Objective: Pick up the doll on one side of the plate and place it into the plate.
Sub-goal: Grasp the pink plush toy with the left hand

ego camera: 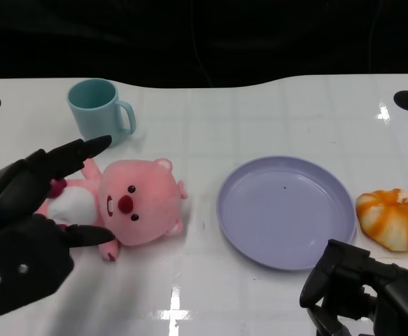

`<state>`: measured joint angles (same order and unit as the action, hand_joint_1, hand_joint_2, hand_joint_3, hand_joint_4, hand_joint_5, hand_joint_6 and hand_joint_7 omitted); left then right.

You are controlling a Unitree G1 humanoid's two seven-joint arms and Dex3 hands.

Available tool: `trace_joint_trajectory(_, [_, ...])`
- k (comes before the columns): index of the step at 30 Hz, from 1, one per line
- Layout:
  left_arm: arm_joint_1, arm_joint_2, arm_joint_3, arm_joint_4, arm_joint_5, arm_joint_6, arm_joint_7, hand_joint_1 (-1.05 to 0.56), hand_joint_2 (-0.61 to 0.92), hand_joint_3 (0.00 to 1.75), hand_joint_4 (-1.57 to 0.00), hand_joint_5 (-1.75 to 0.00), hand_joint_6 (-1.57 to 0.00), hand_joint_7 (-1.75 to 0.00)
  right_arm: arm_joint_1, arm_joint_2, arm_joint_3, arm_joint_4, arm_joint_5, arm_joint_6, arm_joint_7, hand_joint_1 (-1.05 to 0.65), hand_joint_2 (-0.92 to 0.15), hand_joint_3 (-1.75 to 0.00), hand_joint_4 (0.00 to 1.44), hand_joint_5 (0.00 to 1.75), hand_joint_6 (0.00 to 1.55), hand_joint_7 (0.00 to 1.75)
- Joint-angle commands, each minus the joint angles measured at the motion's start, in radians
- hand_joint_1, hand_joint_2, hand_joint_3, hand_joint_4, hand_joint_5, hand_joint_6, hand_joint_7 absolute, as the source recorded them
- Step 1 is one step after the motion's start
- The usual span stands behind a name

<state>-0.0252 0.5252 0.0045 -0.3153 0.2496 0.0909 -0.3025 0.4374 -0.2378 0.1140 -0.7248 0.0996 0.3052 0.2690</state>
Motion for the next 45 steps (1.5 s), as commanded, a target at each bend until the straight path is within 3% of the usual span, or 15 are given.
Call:
trace_joint_trajectory(1, [-0.048, 0.046, -0.028, 0.034, 0.083, -0.002, -0.011, -0.67, 0.92, 0.02, 0.0, -0.42, -0.24, 0.0, 0.005, -0.002, -0.004, -0.004, 0.005, 0.003, -0.006, -0.2, -0.71, -0.86, 0.63, 1.75, 0.47, 1.6])
trace_joint_trajectory(8, [-0.148, 0.092, -0.127, 0.102, 0.265, 0.035, -0.052, -0.67, 0.91, 0.01, 0.0, -0.24, -0.22, -0.01, 0.008, -0.001, -0.007, -0.009, 0.006, 0.001, -0.009, -0.2, -0.71, -0.85, 0.63, 1.75, 0.47, 1.6])
trace_joint_trajectory(19, [-0.291, 0.094, -0.28, 0.243, 0.524, 0.065, -0.079, -0.68, 0.91, 0.0, -0.01, -0.2, -0.21, 0.0, 0.014, -0.004, -0.008, -0.026, 0.011, 0.021, -0.011, -0.21, -0.71, -0.84, 0.62, 1.75, 0.47, 1.6])
trace_joint_trajectory(33, [-0.474, -0.001, -0.428, 0.605, 0.603, 0.044, -0.069, -0.67, 0.9, 0.0, -0.02, -0.22, -0.21, 0.0, 0.029, -0.009, -0.012, -0.044, 0.01, 0.022, -0.009, -0.22, -0.71, -0.83, 0.63, 1.75, 0.48, 1.59])
trace_joint_trajectory(45, [-0.619, -0.137, -0.492, 1.076, 0.523, -0.027, -0.023, -0.63, 0.91, 0.0, -0.09, -0.13, -0.22, -0.01, 0.052, -0.015, -0.013, -0.06, 0.001, 0.006, -0.006, -0.24, -0.73, -0.77, 0.62, 1.75, 0.5, 1.55])
